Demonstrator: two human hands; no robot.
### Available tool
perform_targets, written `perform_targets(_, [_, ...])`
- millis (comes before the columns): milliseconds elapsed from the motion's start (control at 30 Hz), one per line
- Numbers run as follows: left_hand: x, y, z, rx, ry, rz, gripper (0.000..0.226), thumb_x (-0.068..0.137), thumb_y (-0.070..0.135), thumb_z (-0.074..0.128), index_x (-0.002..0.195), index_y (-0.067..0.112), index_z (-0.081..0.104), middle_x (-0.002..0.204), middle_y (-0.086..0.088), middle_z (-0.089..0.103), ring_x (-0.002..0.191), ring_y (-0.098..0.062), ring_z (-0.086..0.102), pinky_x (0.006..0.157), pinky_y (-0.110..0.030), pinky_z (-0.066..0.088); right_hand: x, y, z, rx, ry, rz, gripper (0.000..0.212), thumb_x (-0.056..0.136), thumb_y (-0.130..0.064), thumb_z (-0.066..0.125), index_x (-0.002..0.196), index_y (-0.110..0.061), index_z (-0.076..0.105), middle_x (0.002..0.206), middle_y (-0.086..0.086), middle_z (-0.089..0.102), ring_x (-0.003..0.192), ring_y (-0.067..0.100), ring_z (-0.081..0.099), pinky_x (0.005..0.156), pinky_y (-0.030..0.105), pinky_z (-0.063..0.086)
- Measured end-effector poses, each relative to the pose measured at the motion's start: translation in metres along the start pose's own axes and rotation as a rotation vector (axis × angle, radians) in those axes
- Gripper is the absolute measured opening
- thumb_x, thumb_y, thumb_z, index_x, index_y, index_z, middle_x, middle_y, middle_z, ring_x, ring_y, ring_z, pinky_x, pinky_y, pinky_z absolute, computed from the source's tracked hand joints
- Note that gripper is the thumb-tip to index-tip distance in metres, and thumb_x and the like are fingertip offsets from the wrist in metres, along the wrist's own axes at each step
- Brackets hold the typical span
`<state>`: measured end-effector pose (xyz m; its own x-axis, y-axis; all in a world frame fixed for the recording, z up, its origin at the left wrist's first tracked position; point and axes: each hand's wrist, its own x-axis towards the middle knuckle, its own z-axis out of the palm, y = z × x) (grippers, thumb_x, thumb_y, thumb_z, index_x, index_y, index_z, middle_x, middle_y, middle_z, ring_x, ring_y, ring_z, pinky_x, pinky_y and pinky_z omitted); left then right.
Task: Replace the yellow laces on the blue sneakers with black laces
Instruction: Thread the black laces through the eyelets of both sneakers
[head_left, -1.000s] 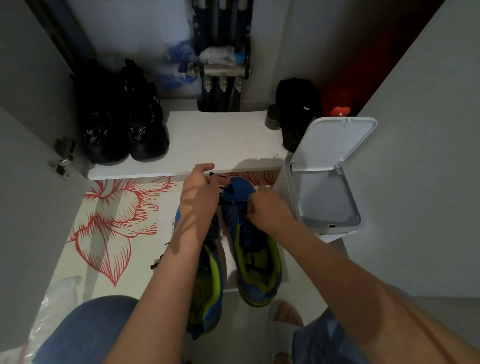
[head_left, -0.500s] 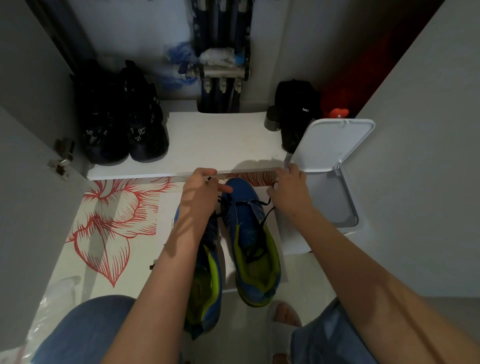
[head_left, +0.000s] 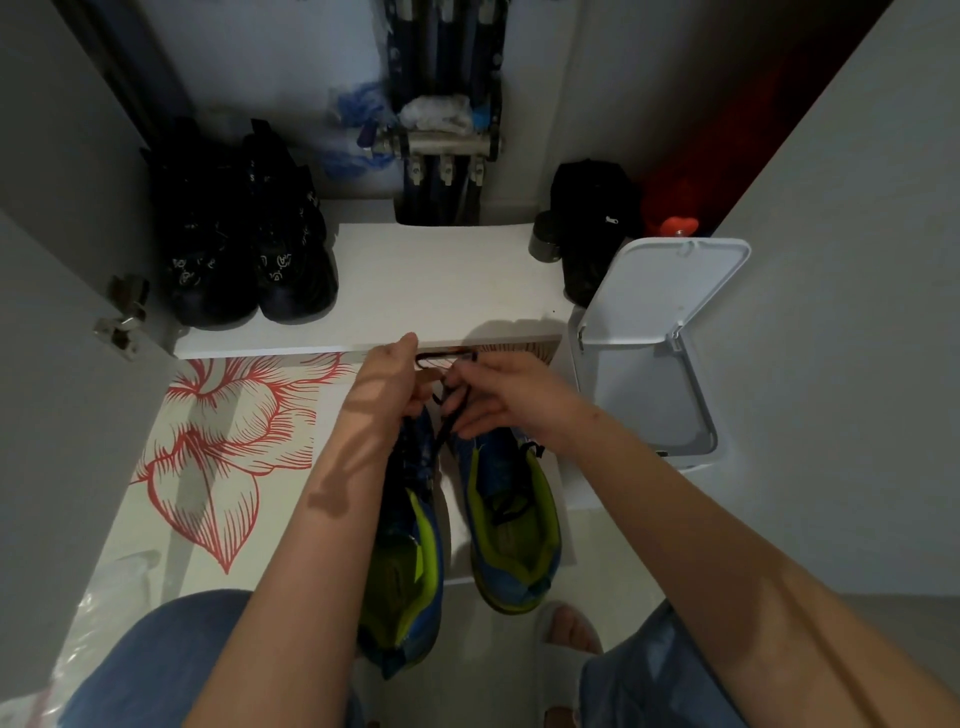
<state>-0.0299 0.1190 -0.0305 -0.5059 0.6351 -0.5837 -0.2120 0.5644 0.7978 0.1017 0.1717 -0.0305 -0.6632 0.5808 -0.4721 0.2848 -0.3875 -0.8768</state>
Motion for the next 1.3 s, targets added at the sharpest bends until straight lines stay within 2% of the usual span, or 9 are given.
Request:
perform_targets(100, [0.005,-0.004,-0.004,0.117,0.104,0.059,0.038,0.098,0.025,0.044,0.129,0.003,0.045,0.114,-0.017,0.059,0.092,-0.029,0.060,0.074,-0.033,0.049,0.001,-0.012,-0.007,0.323,0.040,-0.072,0.020,0.099,-0.017,0.045,0.093,-0.003,0.059,0.078,0.011,0.071,0.066,0.019,0.070,0.062,0.027,0.058])
perform_targets(200, [-0.006,0.003,0.000,-0.382,-0.062,-0.057,0.019,0.099,0.006,0.037,0.095,0.004,0.055,0.092,-0.010,0.058,0.079,-0.017,0.057,0.055,-0.020,0.042,0.001,-0.016,-0.009,0.520,0.071,-0.085,0.020,0.099,-0.013,0.043,0.092,-0.001,0.058,0.074,0.010,0.072,0.070,0.018,0.072,0.062,0.026,0.058])
perform_targets(500, [-0.004,0.010,-0.005,-0.917,-0.174,-0.145,0.059,0.090,-0.015,0.014,0.138,0.008,0.040,0.128,-0.013,0.055,0.095,-0.017,0.058,0.075,-0.022,0.047,0.005,-0.007,-0.011,0.418,0.106,0.000,0.021,0.098,-0.014,0.047,0.103,0.003,0.057,0.098,0.024,0.065,0.075,0.025,0.071,0.065,0.031,0.059])
perform_targets(633, [-0.003,0.001,-0.006,-0.591,-0.132,-0.206,0.010,0.097,0.015,0.041,0.100,0.017,0.050,0.097,-0.005,0.052,0.077,-0.021,0.052,0.066,-0.035,0.043,0.006,-0.012,-0.009,0.616,0.087,-0.036,0.019,0.100,-0.015,0.041,0.097,0.000,0.054,0.082,0.019,0.071,0.075,0.025,0.072,0.064,0.030,0.059])
perform_targets(767, [0.006,-0.009,-0.007,-0.088,0.288,0.115,0.023,0.099,0.017,0.039,0.078,0.014,0.046,0.079,-0.002,0.056,0.085,-0.020,0.052,0.066,-0.024,0.039,0.009,-0.011,-0.009,0.747,0.140,-0.053,0.019,0.102,-0.014,0.036,0.096,-0.001,0.049,0.085,0.027,0.068,0.076,0.029,0.072,0.062,0.030,0.059])
perform_targets(900, [-0.013,-0.003,-0.003,0.058,-0.099,-0.074,0.045,0.101,0.035,0.030,0.071,0.011,0.053,0.041,0.004,0.059,0.035,-0.006,0.055,0.052,-0.021,0.034,0.012,-0.009,-0.009,0.753,0.192,-0.080,0.021,0.103,-0.014,0.035,0.093,-0.002,0.049,0.086,0.028,0.067,0.074,0.028,0.072,0.063,0.030,0.059])
perform_targets(1000, [-0.024,-0.005,0.001,0.137,-0.241,-0.150,0.060,0.100,0.048,0.026,0.074,0.009,0.062,0.051,0.003,0.066,0.047,-0.006,0.060,0.055,-0.021,0.043,0.013,-0.009,-0.009,0.742,0.192,-0.098,0.021,0.103,-0.014,0.034,0.094,-0.002,0.048,0.080,0.025,0.069,0.074,0.027,0.072,0.063,0.028,0.059])
perform_targets(1133, [-0.013,-0.011,0.001,-0.320,-0.222,-0.014,0.034,0.101,0.032,0.038,0.089,0.011,0.062,0.088,-0.006,0.069,0.081,-0.015,0.065,0.082,-0.027,0.050,0.010,-0.009,-0.009,0.672,0.161,-0.041,0.016,0.101,-0.009,0.039,0.097,0.001,0.051,0.091,0.025,0.066,0.073,0.024,0.072,0.062,0.027,0.059])
perform_targets(1300, [0.007,-0.009,-0.011,-0.773,-0.105,0.055,0.016,0.097,0.013,0.048,0.103,0.005,0.060,0.071,0.001,0.072,0.068,-0.008,0.071,0.064,-0.019,0.057,-0.001,-0.009,-0.005,0.361,0.052,0.106,0.018,0.097,-0.006,0.045,0.106,0.007,0.054,0.102,0.023,0.066,0.070,0.025,0.071,0.060,0.028,0.059])
